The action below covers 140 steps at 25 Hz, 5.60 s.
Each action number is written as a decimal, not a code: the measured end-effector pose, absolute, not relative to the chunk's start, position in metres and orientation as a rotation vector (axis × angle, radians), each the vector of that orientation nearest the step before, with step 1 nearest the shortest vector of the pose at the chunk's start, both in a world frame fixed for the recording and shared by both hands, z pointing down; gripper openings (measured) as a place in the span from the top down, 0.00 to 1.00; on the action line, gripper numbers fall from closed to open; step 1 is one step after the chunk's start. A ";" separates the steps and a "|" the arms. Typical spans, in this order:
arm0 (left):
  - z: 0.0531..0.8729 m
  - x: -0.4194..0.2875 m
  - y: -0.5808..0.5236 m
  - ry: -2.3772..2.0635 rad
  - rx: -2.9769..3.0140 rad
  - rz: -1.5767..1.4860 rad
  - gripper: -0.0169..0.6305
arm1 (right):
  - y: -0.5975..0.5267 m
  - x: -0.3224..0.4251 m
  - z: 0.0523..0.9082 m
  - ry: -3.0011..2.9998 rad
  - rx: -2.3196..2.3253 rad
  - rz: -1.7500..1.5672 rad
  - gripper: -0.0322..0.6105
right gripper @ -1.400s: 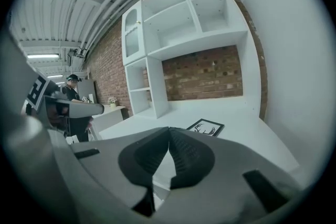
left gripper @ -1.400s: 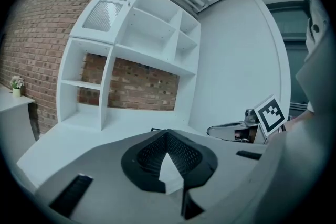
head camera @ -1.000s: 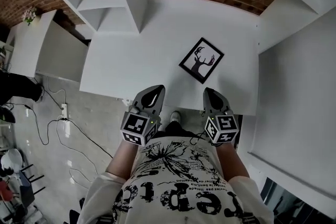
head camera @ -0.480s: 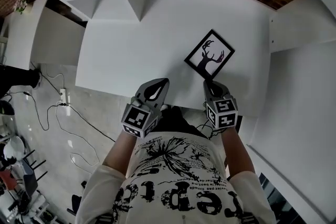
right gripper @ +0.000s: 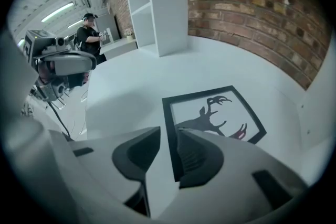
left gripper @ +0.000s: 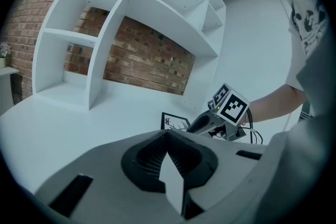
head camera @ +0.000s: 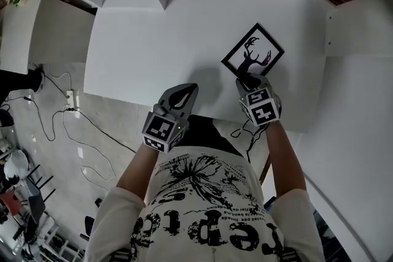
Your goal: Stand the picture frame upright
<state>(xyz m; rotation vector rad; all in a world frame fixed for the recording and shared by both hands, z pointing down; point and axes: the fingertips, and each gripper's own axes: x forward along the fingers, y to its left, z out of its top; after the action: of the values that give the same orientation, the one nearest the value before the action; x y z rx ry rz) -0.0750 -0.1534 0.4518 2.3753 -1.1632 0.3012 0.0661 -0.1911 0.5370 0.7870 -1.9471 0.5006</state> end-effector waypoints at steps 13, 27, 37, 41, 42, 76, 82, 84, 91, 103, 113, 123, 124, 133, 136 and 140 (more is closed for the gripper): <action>0.466 -0.079 -0.159 -1.137 2.354 0.312 0.96 | -0.204 0.057 0.565 -1.767 0.581 0.365 0.83; 0.469 -0.090 -0.142 -1.124 2.342 0.335 0.96 | -0.191 0.054 0.563 -1.743 0.528 0.311 0.84; 0.465 -0.101 -0.128 -1.101 2.366 0.310 0.96 | -0.156 0.036 0.558 -1.736 0.514 0.280 0.84; 0.464 -0.103 -0.120 -1.088 2.388 0.294 0.96 | -0.139 0.030 0.559 -1.740 0.494 0.271 0.84; 0.464 -0.103 -0.118 -1.082 2.392 0.292 0.96 | -0.135 0.029 0.559 -1.738 0.490 0.267 0.84; 0.500 -0.065 -0.006 -1.070 2.271 0.391 0.96 | -0.007 0.031 0.555 -1.844 0.213 0.071 0.84; 0.513 -0.058 0.015 -1.040 2.277 0.444 0.96 | 0.013 0.032 0.555 -1.858 0.174 0.027 0.84; 0.515 -0.057 0.021 -1.019 2.264 0.428 0.96 | 0.021 0.031 0.555 -1.861 0.156 0.018 0.84; 0.528 -0.056 0.032 -0.955 2.165 0.352 0.96 | 0.050 0.028 0.556 -1.871 0.092 -0.019 0.84; 0.557 -0.040 0.026 -0.769 1.842 0.114 0.93 | 0.084 0.026 0.549 -1.876 0.035 -0.021 0.84; 0.565 -0.022 0.011 -0.683 1.708 -0.006 0.64 | 0.093 0.034 0.553 -1.876 0.011 -0.044 0.84; 0.570 0.004 0.002 -0.510 1.633 -0.033 0.74 | 0.094 0.031 0.552 -1.897 0.025 -0.028 0.84; 0.571 0.005 0.002 -0.506 1.625 -0.027 0.80 | 0.094 0.031 0.552 -1.899 0.028 -0.028 0.84; 0.572 0.007 0.000 -0.494 1.555 -0.020 0.85 | 0.091 0.030 0.552 -1.925 0.045 -0.004 0.84; 0.571 0.006 -0.001 -0.486 1.541 -0.012 0.85 | 0.091 0.028 0.551 -1.947 0.070 0.008 0.84; 0.571 0.007 0.000 -0.470 1.534 -0.006 0.85 | 0.085 0.025 0.539 -2.098 0.178 0.089 0.79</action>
<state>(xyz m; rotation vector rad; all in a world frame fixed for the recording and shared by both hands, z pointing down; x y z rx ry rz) 0.0069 -0.0001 0.5711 1.5342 -0.4699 -0.0059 0.0250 0.0845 0.5393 0.1778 -2.0977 0.0888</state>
